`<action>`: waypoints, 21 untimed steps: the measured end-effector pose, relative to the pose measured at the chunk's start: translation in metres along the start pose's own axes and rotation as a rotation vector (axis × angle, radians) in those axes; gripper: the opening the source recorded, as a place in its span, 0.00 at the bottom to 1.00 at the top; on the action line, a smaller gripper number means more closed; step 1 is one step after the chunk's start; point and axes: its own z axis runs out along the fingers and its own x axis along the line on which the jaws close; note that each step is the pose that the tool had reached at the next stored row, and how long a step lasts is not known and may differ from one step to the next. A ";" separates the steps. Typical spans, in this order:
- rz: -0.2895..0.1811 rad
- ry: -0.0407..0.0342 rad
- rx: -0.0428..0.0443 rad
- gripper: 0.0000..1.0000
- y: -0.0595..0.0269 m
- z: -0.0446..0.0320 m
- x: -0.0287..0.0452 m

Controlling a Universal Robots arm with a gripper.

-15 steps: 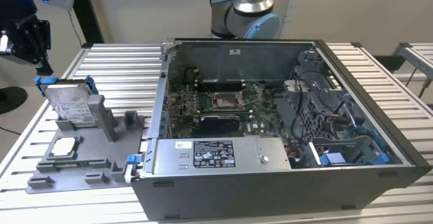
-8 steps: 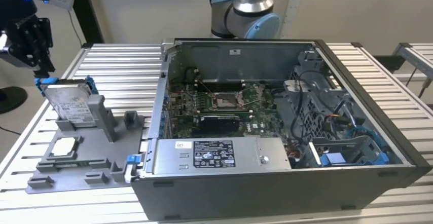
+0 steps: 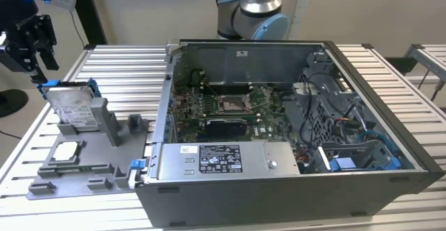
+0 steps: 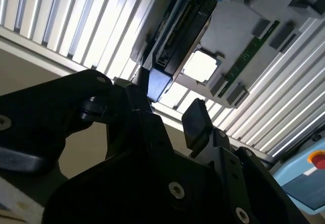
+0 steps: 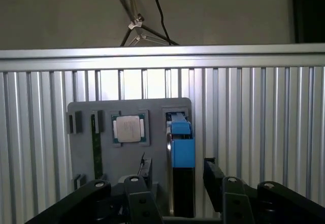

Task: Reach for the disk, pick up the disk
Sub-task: 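Pick up the disk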

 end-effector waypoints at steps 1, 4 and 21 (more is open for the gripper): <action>0.000 0.0000 0.0000 1.00 0.0000 0.0000 0.0000; 0.000 -0.0002 0.0016 1.00 0.0001 0.0018 0.0000; -0.011 0.0000 0.0071 1.00 0.0019 0.0293 -0.0017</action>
